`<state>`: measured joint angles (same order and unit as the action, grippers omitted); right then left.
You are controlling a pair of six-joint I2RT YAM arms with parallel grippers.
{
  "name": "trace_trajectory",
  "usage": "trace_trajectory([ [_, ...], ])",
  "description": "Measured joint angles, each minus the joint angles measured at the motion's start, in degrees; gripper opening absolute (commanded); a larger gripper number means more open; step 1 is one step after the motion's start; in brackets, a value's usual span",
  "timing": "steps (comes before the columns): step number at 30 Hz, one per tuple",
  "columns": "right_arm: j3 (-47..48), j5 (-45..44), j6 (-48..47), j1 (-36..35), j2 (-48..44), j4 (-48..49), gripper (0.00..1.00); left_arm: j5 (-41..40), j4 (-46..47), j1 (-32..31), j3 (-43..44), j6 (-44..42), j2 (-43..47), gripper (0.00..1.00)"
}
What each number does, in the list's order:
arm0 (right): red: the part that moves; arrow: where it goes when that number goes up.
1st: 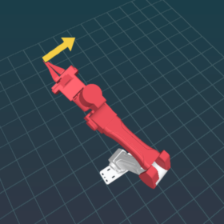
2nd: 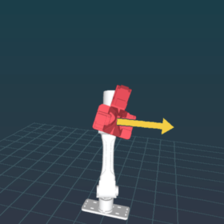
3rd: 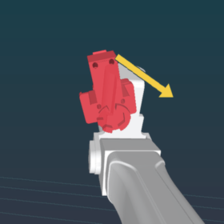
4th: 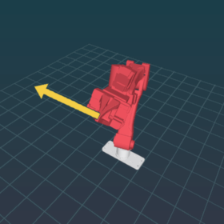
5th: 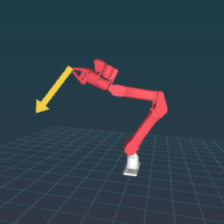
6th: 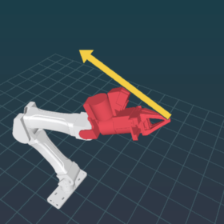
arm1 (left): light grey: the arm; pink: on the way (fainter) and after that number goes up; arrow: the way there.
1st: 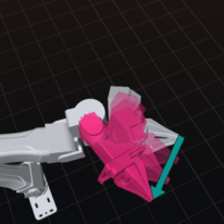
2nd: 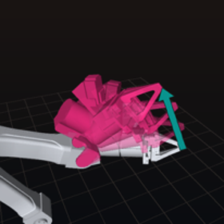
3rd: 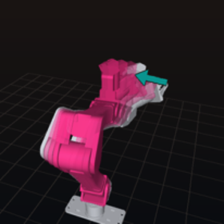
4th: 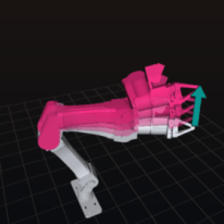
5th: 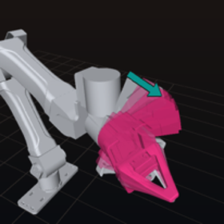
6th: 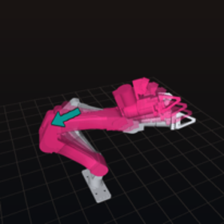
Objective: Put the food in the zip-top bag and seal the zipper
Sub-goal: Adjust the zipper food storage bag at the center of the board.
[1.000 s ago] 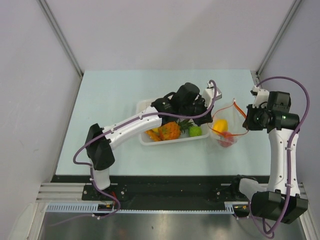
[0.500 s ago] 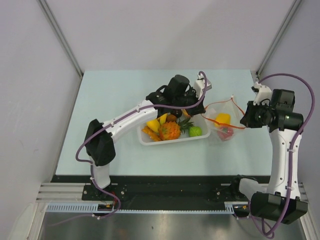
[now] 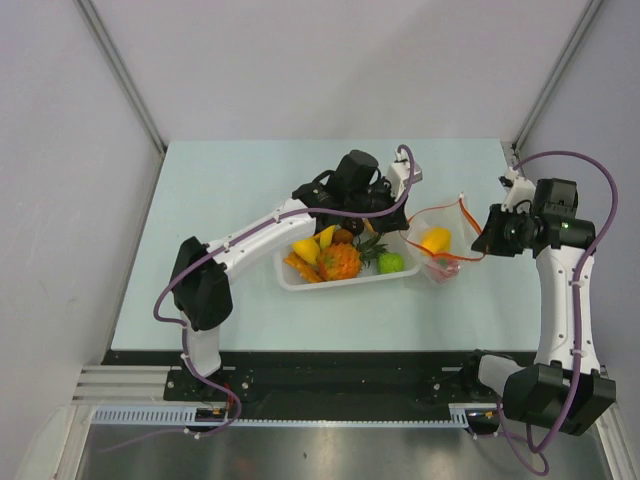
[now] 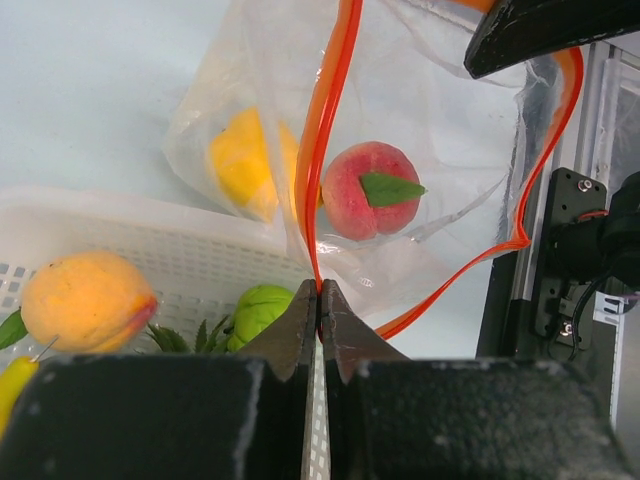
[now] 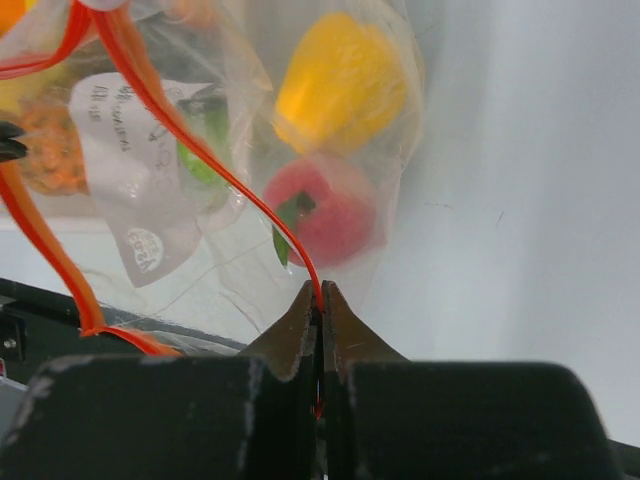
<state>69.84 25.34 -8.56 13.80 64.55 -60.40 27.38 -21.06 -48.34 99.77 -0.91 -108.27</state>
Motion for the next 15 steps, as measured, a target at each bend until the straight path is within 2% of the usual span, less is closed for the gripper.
trace_trajectory([
  [4, 1.9, 1.1, 1.4, 0.3, -0.7, -0.1, 0.0, 0.9, 0.9, 0.6, -1.0, 0.0, 0.1, 0.06],
  [7, 2.6, 1.5, 2.1, 0.3, -2.4, -0.1, 0.0, 1.5, 1.7, 1.2, -2.3, -0.1, 0.3, 0.13],
  [10, 2.6, 1.7, 3.0, 0.3, -4.1, 0.0, 0.0, 1.4, 0.8, 1.5, -2.4, -0.9, 0.3, 0.39],
  [11, 2.5, 1.8, 3.2, 0.3, -4.3, 0.1, 0.0, 1.4, 0.6, 1.5, -2.3, -0.8, 0.3, 0.59],
  [12, 1.9, 1.9, 3.3, 0.3, -4.5, 0.3, 0.0, 1.4, 0.5, 1.6, -2.3, -0.7, 0.3, 0.68],
  [15, -1.9, 1.4, 3.6, 0.2, -4.4, 1.6, 0.0, 1.3, 2.0, 2.7, -3.2, 0.9, 0.3, 0.77],
])
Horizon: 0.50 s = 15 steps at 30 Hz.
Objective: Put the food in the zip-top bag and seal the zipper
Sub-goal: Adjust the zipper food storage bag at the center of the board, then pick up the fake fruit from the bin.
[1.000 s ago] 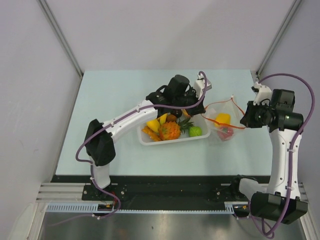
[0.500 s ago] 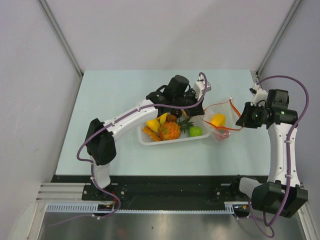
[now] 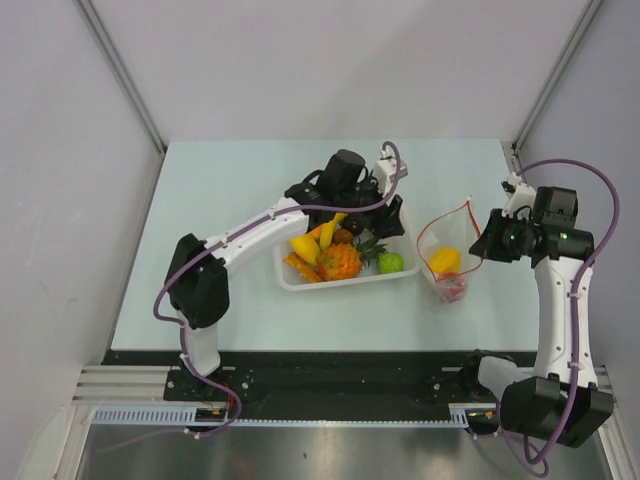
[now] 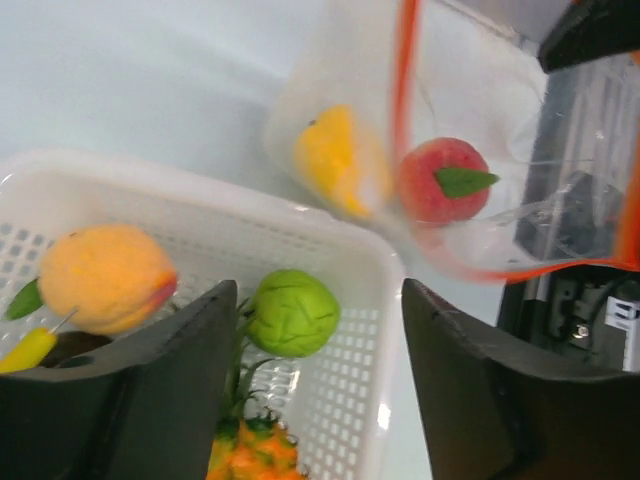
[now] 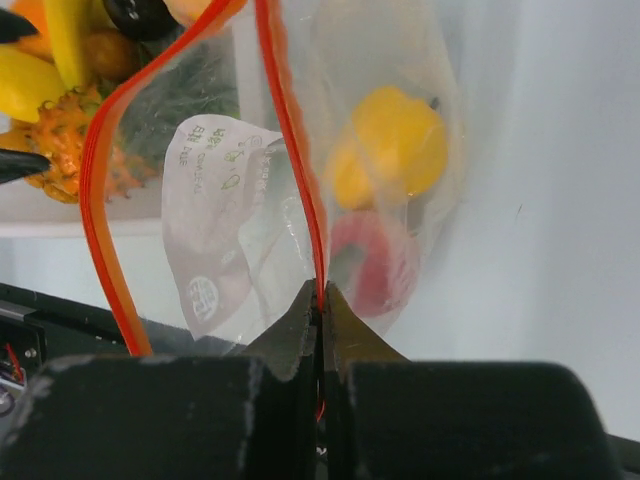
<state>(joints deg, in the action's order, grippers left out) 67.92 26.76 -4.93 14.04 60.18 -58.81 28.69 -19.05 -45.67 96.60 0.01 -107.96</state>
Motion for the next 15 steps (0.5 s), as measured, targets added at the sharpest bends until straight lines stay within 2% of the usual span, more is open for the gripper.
trace_trajectory([
  [1, -0.9, -0.2, 0.2, 0.0, 0.6, 0.0, 0.0, -0.2, 1.1, 0.6, -1.0, 0.5, 0.2, 0.79],
  [2, -1.3, -0.3, 0.3, 0.0, 1.2, 0.0, 0.0, -0.3, 1.9, 1.3, -2.2, 0.9, 0.5, 0.87],
  [3, -1.4, -0.3, 0.5, 0.0, 2.3, 0.0, 0.0, -0.4, 2.6, 2.3, -3.7, 1.1, 0.9, 0.89],
  [6, -1.4, -0.3, 0.7, 0.0, 4.3, 0.9, 0.0, -1.6, 5.3, 5.5, -8.7, 0.9, 2.3, 0.89],
  [8, -1.4, 0.2, 1.1, 0.0, 4.8, 1.4, 0.0, -3.1, 5.2, 7.2, -8.9, -1.4, 1.9, 0.9],
  [10, -1.4, 0.9, 1.4, 0.0, 4.9, 1.9, 0.0, -4.8, 4.9, 7.8, -7.6, -3.8, 0.8, 0.9],
  [15, -0.9, 2.3, 1.5, 0.1, 5.5, 2.2, 0.0, -9.4, 3.4, 6.9, 2.8, -10.8, -7.6, 0.9],
])
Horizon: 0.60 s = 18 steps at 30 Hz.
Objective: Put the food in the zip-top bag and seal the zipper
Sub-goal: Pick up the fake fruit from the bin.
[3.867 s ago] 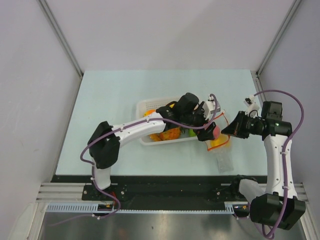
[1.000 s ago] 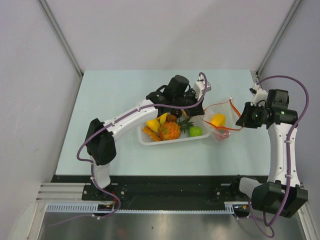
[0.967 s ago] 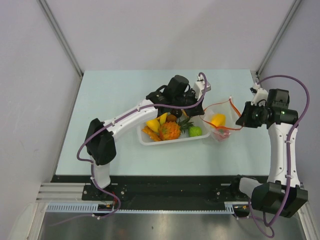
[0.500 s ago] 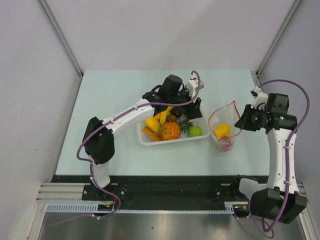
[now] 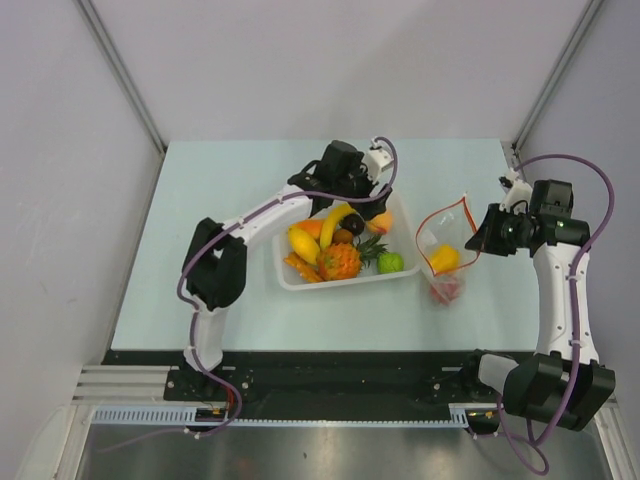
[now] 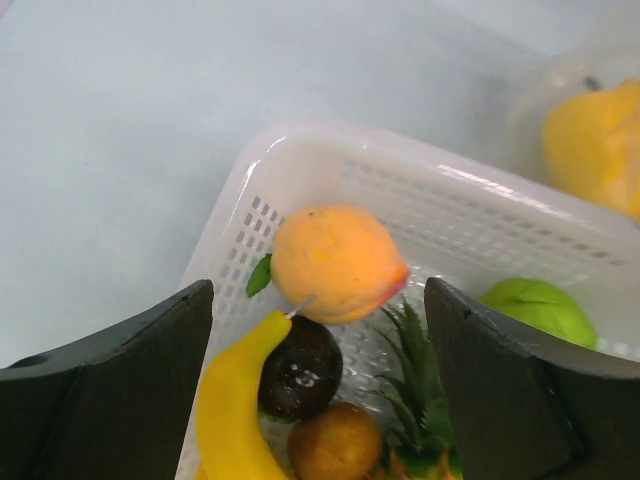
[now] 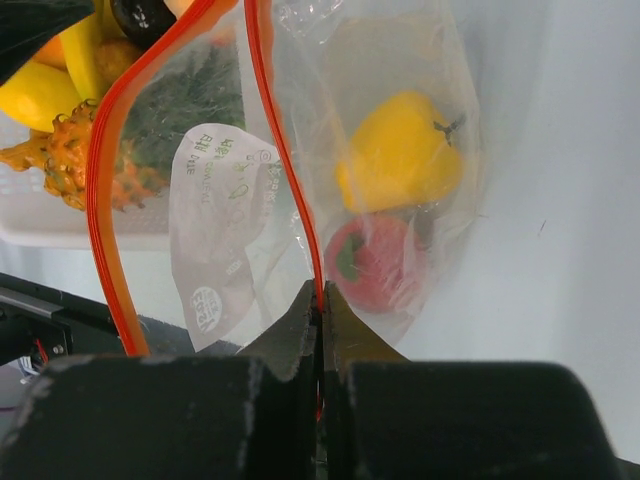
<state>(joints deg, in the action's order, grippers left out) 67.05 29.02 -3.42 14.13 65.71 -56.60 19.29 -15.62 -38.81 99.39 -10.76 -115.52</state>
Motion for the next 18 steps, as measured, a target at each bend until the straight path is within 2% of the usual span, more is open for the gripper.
trace_trajectory([
  [7, 0.7, 0.0, -0.1, 0.9, 0.4, 0.0, 0.0, -4.6, -2.5, -1.7, 2.2, -7.3, -7.2, 0.91],
  [14, 0.8, 0.0, -0.2, 1.3, 0.3, -0.1, 0.0, -8.5, -4.4, -4.2, 5.4, -11.2, -13.2, 0.93],
  [18, 0.8, 0.0, -0.3, 1.4, -0.2, -0.1, 0.0, -9.9, -4.8, -4.6, 7.0, -11.7, -14.6, 0.9],
])
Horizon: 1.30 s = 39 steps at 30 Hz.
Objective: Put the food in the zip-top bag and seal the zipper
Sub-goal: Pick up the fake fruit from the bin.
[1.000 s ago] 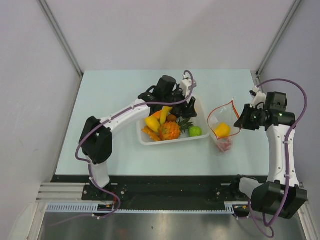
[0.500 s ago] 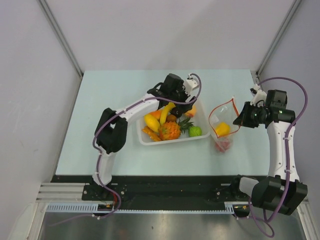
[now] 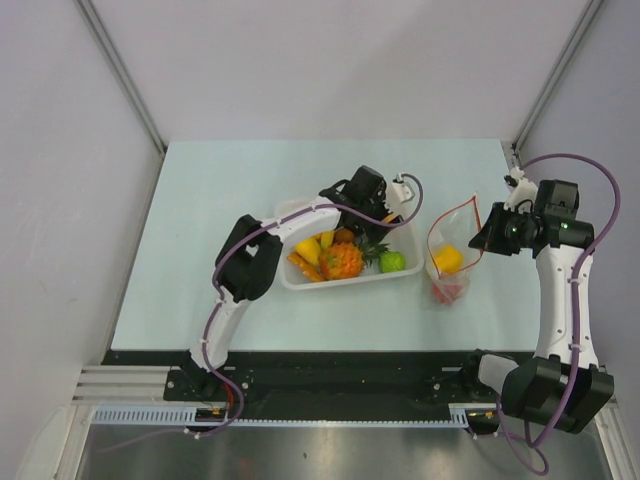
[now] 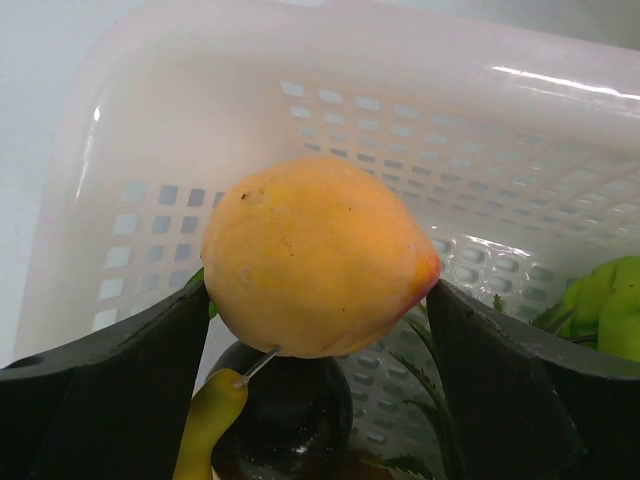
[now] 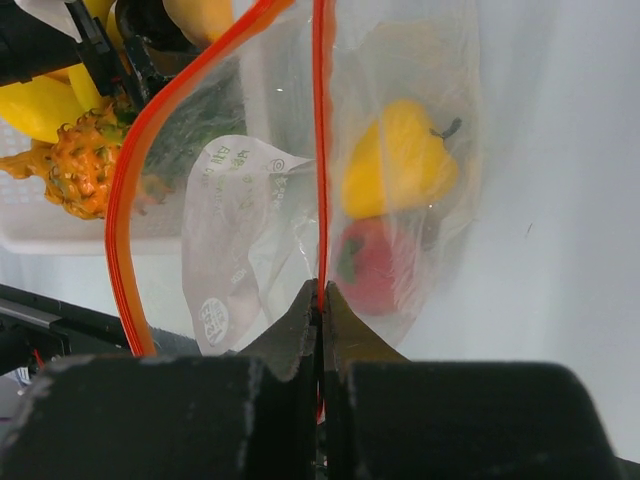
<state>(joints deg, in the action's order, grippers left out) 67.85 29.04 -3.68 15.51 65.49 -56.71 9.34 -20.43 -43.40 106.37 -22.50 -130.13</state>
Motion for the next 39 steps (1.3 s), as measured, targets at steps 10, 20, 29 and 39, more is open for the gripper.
trace_trajectory([
  [10, 0.0, 0.2, -0.6, 0.0, -1.9, -0.2, 0.0, 1.1, 0.4, 0.0, 0.4, 1.7, -0.3, 0.46],
  [20, -0.4, 1.1, -0.8, 0.0, -2.1, -0.2, 0.0, 5.5, 3.1, 0.5, -6.6, 4.6, 6.6, 0.43],
  [29, -0.7, 2.1, -0.8, 0.0, -2.1, 0.1, 0.0, 8.9, 4.3, 1.1, -6.7, 7.6, 13.6, 0.44],
  [39, -1.2, 3.5, -0.7, 0.0, -2.1, 1.4, 0.0, 15.3, 5.0, 1.6, -5.0, 11.2, 15.5, 0.44],
])
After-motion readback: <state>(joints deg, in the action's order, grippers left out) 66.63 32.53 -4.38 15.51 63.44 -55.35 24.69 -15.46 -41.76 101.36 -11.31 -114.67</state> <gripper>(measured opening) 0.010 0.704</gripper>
